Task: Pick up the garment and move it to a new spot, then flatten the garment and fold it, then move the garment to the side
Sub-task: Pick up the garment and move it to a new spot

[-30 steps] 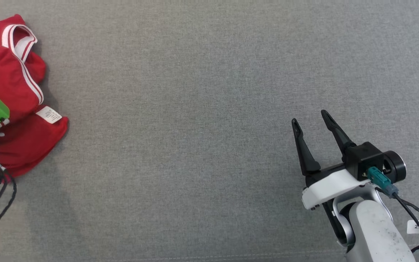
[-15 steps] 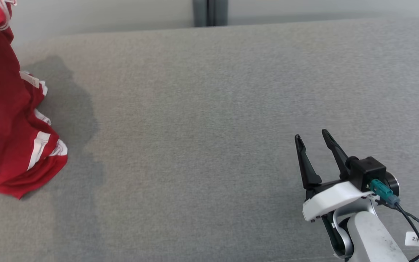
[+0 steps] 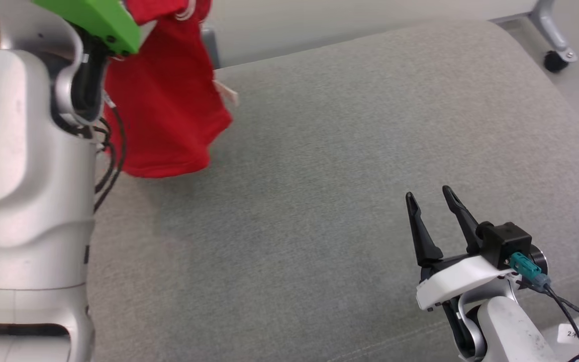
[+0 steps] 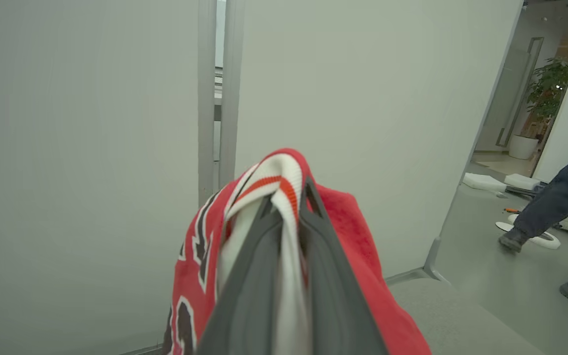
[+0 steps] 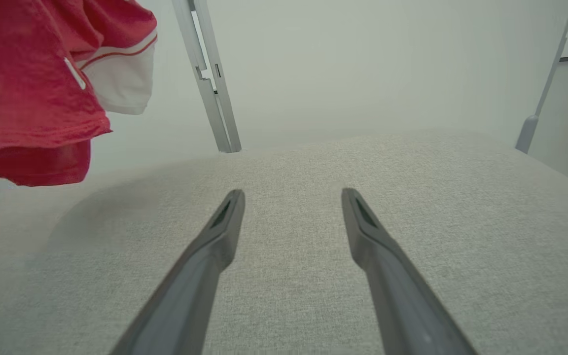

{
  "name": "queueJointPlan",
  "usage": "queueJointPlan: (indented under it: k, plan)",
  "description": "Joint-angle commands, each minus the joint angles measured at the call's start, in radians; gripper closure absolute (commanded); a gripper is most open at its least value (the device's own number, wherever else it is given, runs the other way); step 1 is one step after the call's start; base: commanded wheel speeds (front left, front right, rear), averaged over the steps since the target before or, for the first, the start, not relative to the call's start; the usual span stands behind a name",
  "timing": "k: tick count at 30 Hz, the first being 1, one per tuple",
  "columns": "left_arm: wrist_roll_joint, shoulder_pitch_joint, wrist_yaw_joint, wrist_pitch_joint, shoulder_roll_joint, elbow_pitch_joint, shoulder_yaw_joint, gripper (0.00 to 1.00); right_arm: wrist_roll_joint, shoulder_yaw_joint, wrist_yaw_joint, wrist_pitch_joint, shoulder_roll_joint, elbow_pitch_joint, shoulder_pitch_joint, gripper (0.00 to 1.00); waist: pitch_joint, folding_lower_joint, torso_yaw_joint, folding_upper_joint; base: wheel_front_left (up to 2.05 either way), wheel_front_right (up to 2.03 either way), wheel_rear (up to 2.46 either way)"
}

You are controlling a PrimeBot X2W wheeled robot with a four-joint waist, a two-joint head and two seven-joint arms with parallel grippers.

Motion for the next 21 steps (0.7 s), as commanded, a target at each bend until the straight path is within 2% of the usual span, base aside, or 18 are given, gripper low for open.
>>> queueJointPlan:
  k: [1,6,12,13,14,15,21]
  plan:
    - [-0.002,0.024,-0.005,-0.008,-0.02,0.01,-0.013,1.0,0.01,-0.004,0.0,-0.005,-0.002,-0.001,0.008,0.0,0.006,0.0,-0.117,-0.0001,0.0,0.0,0.0]
    - [0.06,0.093,-0.013,-0.03,-0.048,0.085,-0.111,1.0,0.03,0.001,0.0,-0.009,-0.002,-0.007,0.001,0.0,0.037,0.0,-0.188,-0.0001,0.0,0.0,0.0]
    - [0.084,0.214,-0.003,-0.109,-0.073,0.24,-0.183,1.0,0.04,0.002,0.0,-0.009,-0.002,-0.003,0.001,0.0,0.05,0.0,-0.214,-0.0001,0.0,0.0,0.0]
    - [0.091,0.226,-0.002,-0.122,-0.078,0.262,-0.194,0.71,0.039,-0.001,0.0,-0.01,-0.002,0.0,0.003,0.0,0.05,0.0,-0.211,-0.0001,0.0,0.0,0.0]
    - [0.083,0.243,-0.003,-0.137,-0.084,0.291,-0.203,0.11,0.036,-0.004,0.0,-0.01,-0.002,0.0,0.005,0.0,0.05,0.0,-0.203,-0.0001,0.0,0.0,0.0]
    - [0.081,0.253,-0.003,-0.153,-0.087,0.311,-0.211,0.0,0.033,-0.005,0.0,-0.01,-0.001,0.0,0.007,0.0,0.048,0.0,-0.196,-0.0001,0.0,0.0,0.0]
    - [0.054,0.298,-0.02,-0.279,-0.1,0.388,-0.266,0.0,0.011,-0.055,0.0,-0.01,-0.002,-0.014,0.02,0.0,0.02,0.0,-0.1,-0.0001,0.0,0.0,0.0]
